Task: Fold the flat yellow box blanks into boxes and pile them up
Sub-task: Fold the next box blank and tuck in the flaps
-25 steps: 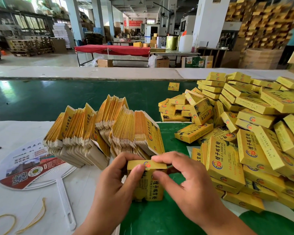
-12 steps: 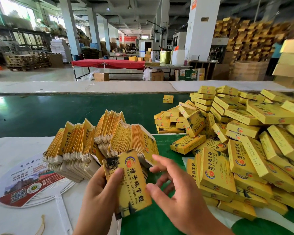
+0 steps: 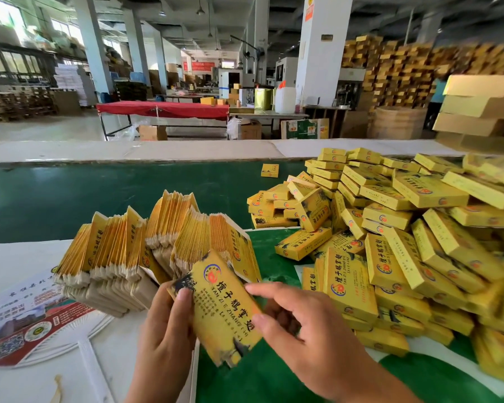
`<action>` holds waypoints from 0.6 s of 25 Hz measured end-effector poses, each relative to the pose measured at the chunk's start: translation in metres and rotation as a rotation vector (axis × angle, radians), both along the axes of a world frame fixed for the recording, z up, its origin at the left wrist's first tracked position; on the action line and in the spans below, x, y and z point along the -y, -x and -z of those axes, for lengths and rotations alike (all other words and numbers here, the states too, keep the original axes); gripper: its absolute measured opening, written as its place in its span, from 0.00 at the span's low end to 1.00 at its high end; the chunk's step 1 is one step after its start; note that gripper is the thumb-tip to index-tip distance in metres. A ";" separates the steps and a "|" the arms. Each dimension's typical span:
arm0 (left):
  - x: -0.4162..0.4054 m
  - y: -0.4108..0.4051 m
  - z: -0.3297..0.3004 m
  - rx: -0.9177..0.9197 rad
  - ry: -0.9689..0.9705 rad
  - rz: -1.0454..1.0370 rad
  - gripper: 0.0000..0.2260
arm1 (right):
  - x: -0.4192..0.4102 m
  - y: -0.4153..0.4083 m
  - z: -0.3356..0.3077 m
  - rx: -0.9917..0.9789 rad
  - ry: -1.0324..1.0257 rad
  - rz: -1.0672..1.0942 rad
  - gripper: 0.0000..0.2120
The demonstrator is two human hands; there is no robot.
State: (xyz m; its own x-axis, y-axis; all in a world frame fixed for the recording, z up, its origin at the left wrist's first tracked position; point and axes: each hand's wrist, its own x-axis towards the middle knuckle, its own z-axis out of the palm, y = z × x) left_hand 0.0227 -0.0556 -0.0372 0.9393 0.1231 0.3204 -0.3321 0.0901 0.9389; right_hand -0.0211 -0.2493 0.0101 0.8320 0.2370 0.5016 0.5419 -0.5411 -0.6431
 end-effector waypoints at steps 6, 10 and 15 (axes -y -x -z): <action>-0.003 -0.005 0.002 0.062 -0.146 -0.037 0.16 | 0.080 0.057 -0.007 -0.316 0.083 0.150 0.12; 0.003 0.001 0.003 0.123 -0.324 0.026 0.16 | 0.104 0.081 0.007 -0.227 0.346 0.364 0.07; 0.004 0.005 -0.001 0.115 -0.325 0.028 0.16 | 0.078 0.096 0.028 0.157 0.544 0.499 0.20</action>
State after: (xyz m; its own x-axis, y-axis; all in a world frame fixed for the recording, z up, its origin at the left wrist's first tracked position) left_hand 0.0177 -0.0593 -0.0359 0.8963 -0.0286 0.4425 -0.4390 -0.1970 0.8766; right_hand -0.1166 -0.3278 -0.0175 0.8338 0.0987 0.5432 0.2126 -0.9654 -0.1509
